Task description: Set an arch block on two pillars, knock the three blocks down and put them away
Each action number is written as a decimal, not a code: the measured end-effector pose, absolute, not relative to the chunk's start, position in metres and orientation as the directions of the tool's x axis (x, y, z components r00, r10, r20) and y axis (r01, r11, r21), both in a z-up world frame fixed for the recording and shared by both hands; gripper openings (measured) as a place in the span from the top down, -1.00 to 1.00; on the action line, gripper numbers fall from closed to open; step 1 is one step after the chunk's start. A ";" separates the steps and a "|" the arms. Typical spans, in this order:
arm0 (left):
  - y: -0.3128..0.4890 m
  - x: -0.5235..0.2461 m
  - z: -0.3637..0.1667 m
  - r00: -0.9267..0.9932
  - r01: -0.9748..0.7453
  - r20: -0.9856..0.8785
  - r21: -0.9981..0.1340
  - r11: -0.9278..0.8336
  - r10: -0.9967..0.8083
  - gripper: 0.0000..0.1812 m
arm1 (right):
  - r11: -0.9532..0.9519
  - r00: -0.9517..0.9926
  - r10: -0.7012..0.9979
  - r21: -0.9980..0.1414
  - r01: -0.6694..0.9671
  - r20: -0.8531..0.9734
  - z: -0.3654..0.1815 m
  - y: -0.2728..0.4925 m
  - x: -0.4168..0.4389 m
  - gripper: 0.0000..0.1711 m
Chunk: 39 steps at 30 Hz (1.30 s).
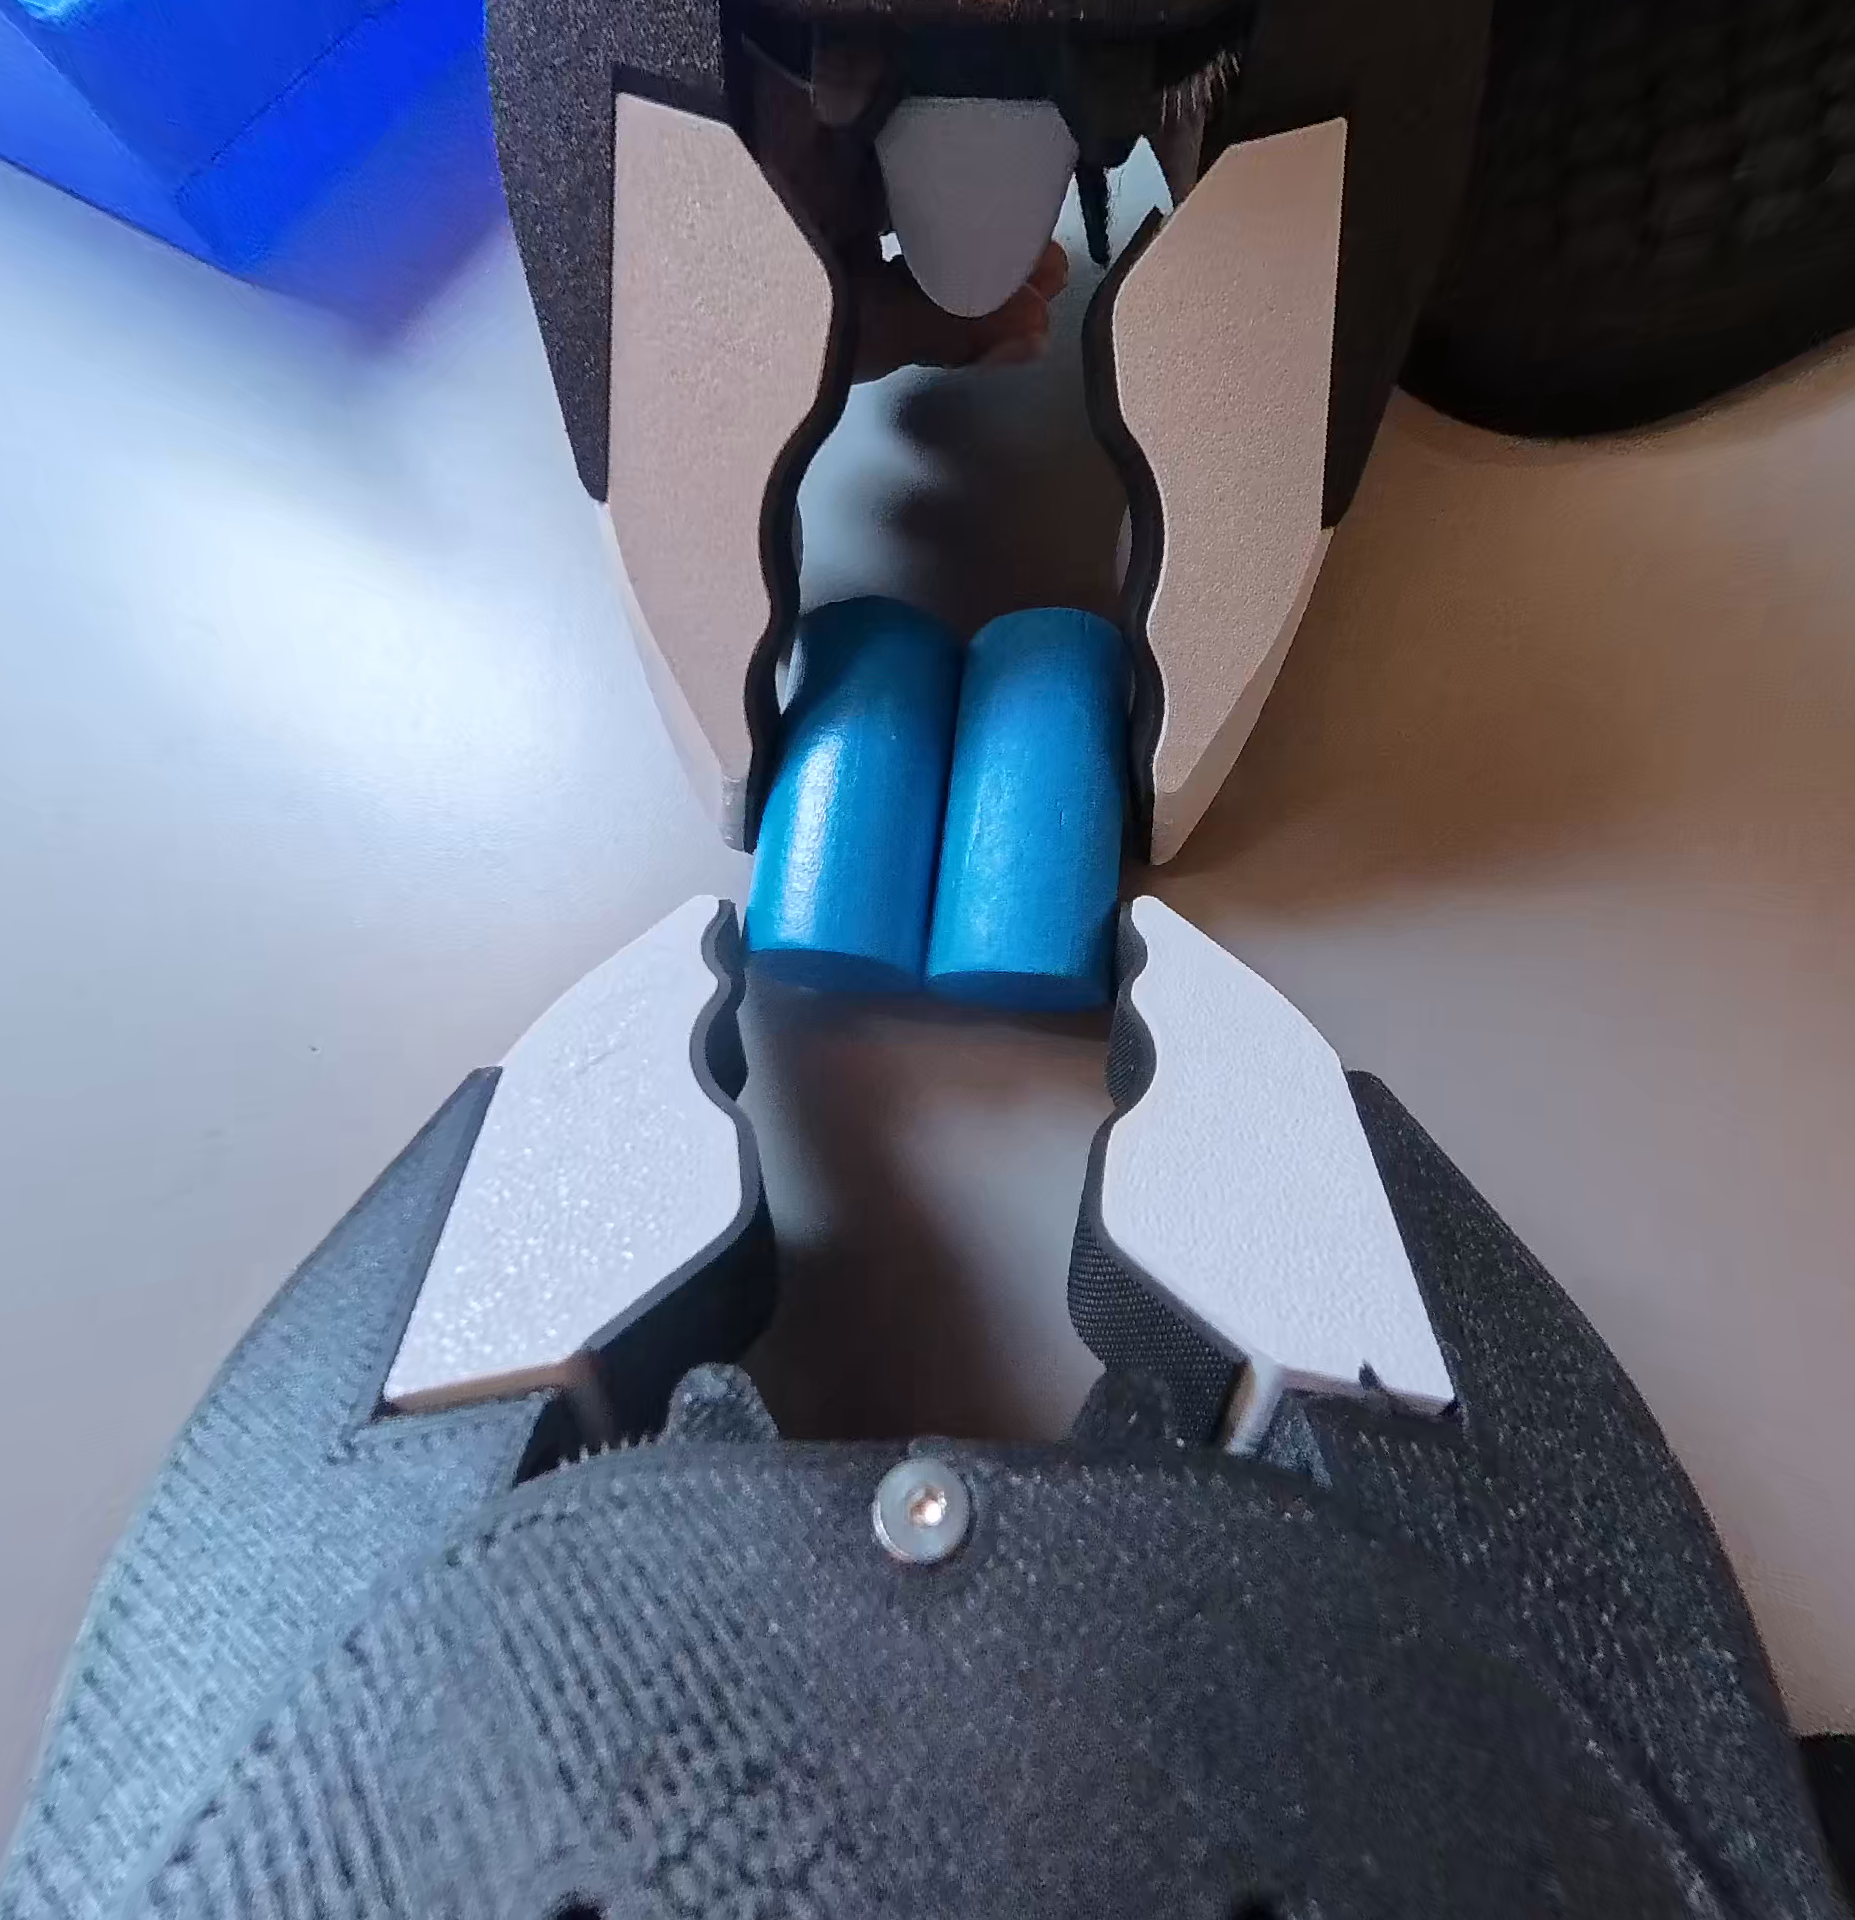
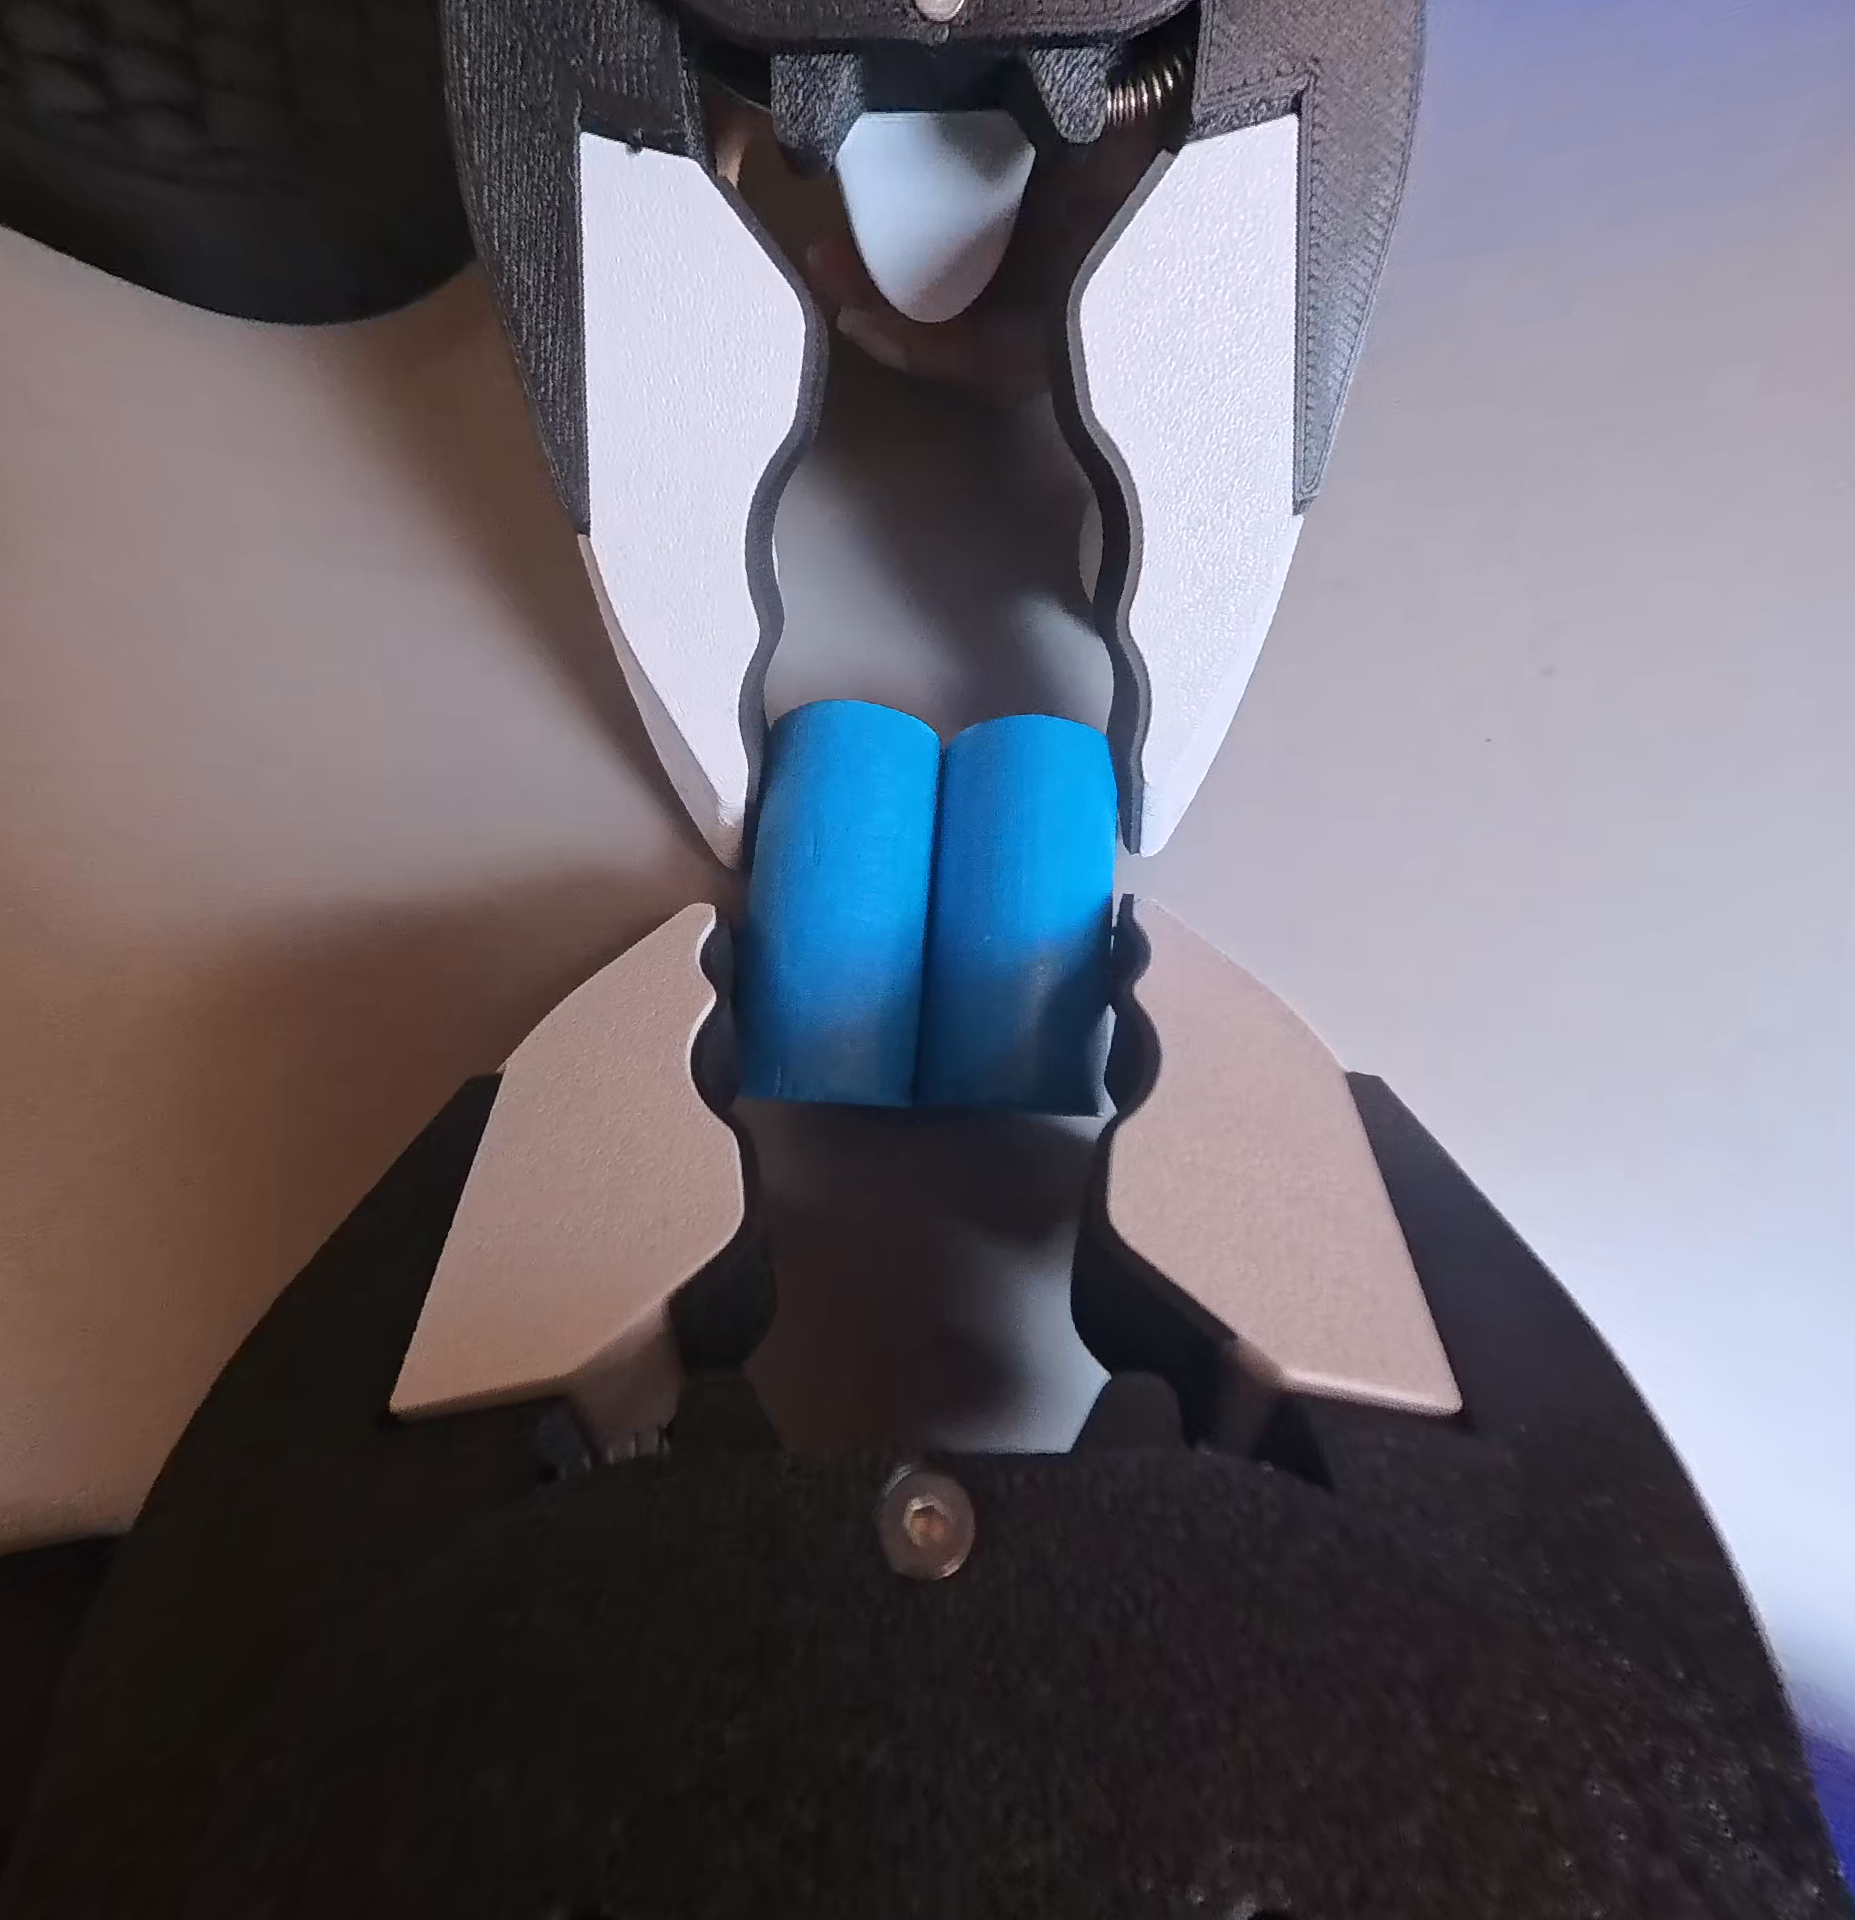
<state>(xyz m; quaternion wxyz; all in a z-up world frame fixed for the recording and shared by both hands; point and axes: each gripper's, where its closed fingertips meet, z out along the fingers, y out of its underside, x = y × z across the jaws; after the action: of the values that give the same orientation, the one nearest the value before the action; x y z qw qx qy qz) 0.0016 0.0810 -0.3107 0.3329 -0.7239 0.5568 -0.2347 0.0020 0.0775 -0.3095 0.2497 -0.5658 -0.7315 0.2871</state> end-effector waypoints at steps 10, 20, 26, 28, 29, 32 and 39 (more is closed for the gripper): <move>0.082 0.005 -0.295 0.273 -0.619 -0.048 -0.773 -0.137 -0.961 0.34 | 0.200 -0.232 0.971 -0.705 0.680 0.052 -0.298 0.080 0.002 0.26; 0.077 0.002 -0.311 0.273 -0.652 -0.015 -0.738 -0.174 -0.962 0.25 | 0.187 -0.224 0.974 -0.666 0.723 0.030 -0.311 0.077 0.006 0.18; 0.077 0.002 -0.311 0.283 -0.645 -0.027 -0.745 -0.170 -0.959 0.25 | 0.160 -0.204 0.979 -0.638 0.753 0.005 -0.312 0.080 0.025 0.18; 0.078 0.000 -0.309 0.281 -0.648 -0.047 -0.746 -0.153 -0.958 0.25 | 0.147 -0.197 0.980 -0.647 0.748 -0.006 -0.312 0.080 0.027 0.22; 0.079 -0.002 -0.306 0.288 -0.640 -0.062 -0.755 -0.144 -0.956 0.27 | 0.140 -0.191 0.982 -0.655 0.742 -0.006 -0.311 0.080 0.027 0.22; 0.074 -0.010 -0.280 0.305 -0.539 -0.029 -0.829 -0.147 -0.952 0.25 | 0.123 -0.188 0.982 -0.677 0.726 -0.023 -0.308 0.078 0.026 0.22; 0.067 -0.052 -0.245 0.392 -0.339 -0.017 -0.932 -0.127 -0.920 0.46 | -0.030 -0.115 0.982 -0.729 0.683 -0.148 -0.277 0.093 0.016 0.36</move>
<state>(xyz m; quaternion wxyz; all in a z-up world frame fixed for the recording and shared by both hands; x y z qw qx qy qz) -0.0520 0.0670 -0.2446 0.4754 -0.6855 0.4589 -0.3057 0.0162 0.0931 -0.2775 0.2163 -0.6290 -0.6620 0.3454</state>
